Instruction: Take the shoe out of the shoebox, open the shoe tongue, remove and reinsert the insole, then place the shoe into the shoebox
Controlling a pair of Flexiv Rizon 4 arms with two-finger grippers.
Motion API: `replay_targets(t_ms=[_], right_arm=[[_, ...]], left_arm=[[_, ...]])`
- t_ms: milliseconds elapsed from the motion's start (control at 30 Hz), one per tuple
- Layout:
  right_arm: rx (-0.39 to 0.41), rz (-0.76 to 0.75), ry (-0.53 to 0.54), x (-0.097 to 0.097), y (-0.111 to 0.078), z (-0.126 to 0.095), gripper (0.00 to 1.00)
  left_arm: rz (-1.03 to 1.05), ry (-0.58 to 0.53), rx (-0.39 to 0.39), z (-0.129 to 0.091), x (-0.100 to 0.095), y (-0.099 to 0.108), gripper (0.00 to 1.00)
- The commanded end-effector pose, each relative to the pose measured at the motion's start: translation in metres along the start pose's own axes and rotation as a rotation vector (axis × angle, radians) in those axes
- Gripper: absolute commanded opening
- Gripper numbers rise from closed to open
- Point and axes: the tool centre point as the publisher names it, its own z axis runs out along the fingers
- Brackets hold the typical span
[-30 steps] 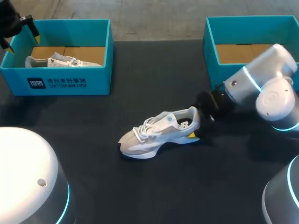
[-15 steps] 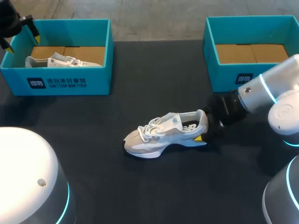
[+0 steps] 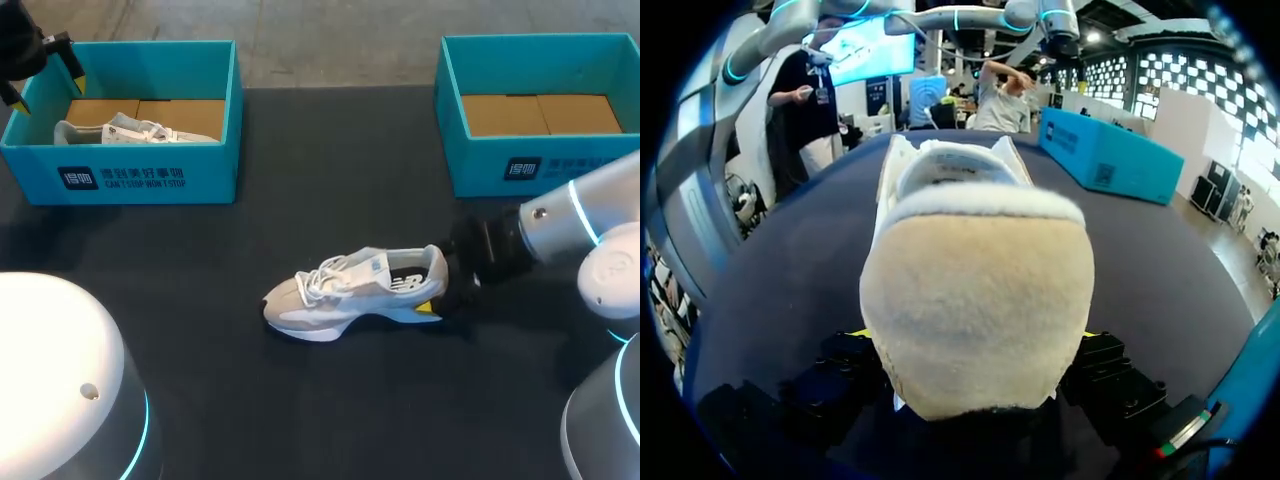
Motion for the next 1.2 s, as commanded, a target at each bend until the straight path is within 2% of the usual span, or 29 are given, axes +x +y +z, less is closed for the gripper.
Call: replay_targets(t_ms=[33, 1200], right_arm=[[-0.005, -0.007, -0.006, 0.0063, 0.0006, 0.0026, 0.0], [-0.008, 0.0, 0.009, 0.0067, -0.0017, 0.01, 0.0]], left_arm=[[0.001, 0.002, 0.001, -0.0002, -0.0001, 0.0009, 1.0], [0.001, 0.002, 0.001, -0.0002, -0.0001, 0.0009, 1.0]])
